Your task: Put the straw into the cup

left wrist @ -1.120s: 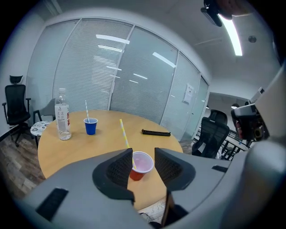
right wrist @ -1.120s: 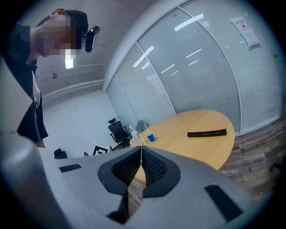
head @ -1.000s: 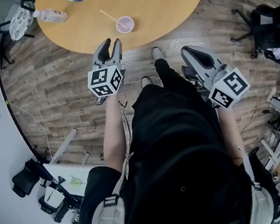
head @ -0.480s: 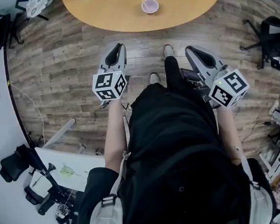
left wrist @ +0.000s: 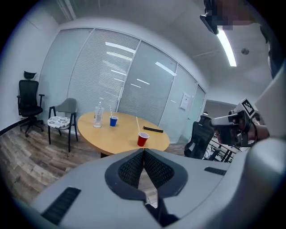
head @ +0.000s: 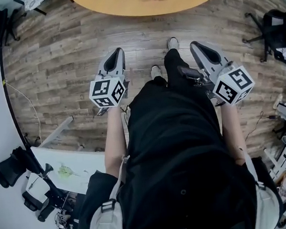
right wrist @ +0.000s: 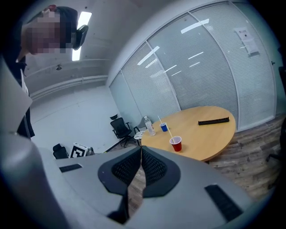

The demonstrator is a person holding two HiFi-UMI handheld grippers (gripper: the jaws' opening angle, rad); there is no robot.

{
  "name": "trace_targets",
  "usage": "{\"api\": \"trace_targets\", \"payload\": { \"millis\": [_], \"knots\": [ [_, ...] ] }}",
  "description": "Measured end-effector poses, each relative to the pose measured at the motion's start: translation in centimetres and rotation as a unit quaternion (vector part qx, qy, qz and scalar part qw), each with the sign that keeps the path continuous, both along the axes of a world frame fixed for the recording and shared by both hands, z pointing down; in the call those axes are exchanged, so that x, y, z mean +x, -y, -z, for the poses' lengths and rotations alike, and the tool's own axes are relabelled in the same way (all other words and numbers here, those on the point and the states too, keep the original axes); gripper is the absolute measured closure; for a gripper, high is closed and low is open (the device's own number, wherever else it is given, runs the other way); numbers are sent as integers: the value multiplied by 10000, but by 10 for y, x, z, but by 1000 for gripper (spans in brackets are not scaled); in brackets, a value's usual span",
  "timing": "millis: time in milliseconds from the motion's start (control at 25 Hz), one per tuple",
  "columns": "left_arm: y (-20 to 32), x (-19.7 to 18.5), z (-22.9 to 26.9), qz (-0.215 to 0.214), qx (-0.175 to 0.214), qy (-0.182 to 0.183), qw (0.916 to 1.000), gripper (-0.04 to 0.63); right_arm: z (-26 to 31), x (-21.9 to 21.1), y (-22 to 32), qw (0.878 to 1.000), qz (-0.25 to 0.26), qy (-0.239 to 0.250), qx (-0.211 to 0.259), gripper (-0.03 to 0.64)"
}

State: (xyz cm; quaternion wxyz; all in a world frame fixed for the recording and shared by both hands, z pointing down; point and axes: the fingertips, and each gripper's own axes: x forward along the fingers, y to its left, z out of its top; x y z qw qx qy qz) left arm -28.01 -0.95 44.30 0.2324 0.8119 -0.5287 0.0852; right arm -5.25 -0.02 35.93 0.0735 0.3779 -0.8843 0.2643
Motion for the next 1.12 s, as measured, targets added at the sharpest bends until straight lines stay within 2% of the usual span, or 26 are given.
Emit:
{"api": "trace_targets", "payload": {
  "millis": [200, 440, 640, 840, 1000, 1120],
  "knots": [
    [-11, 12, 22, -200, 251, -268, 9991, 583, -3, 19, -11, 9997, -202, -98, -6, 598],
    [-19, 28, 69, -245, 676, -602, 9956, 583, 12, 22, 2, 9996, -106, -79, 245, 598],
    [-34, 69, 98, -536, 862, -691, 9924, 583, 34, 32, 3, 9986, 71, 17, 523, 598],
    [-51, 119, 114, -848, 894, -836, 9889, 583, 44, 72, -23, 9976, 112, 124, 677, 598],
    [-67, 164, 129, -1044, 1027, -567, 9876, 583, 43, 112, -45, 9973, 70, 169, 705, 598],
    [-82, 191, 141, -1131, 1111, -632, 9853, 583, 43, 133, -64, 9972, 82, 208, 714, 598]
  ]
}}
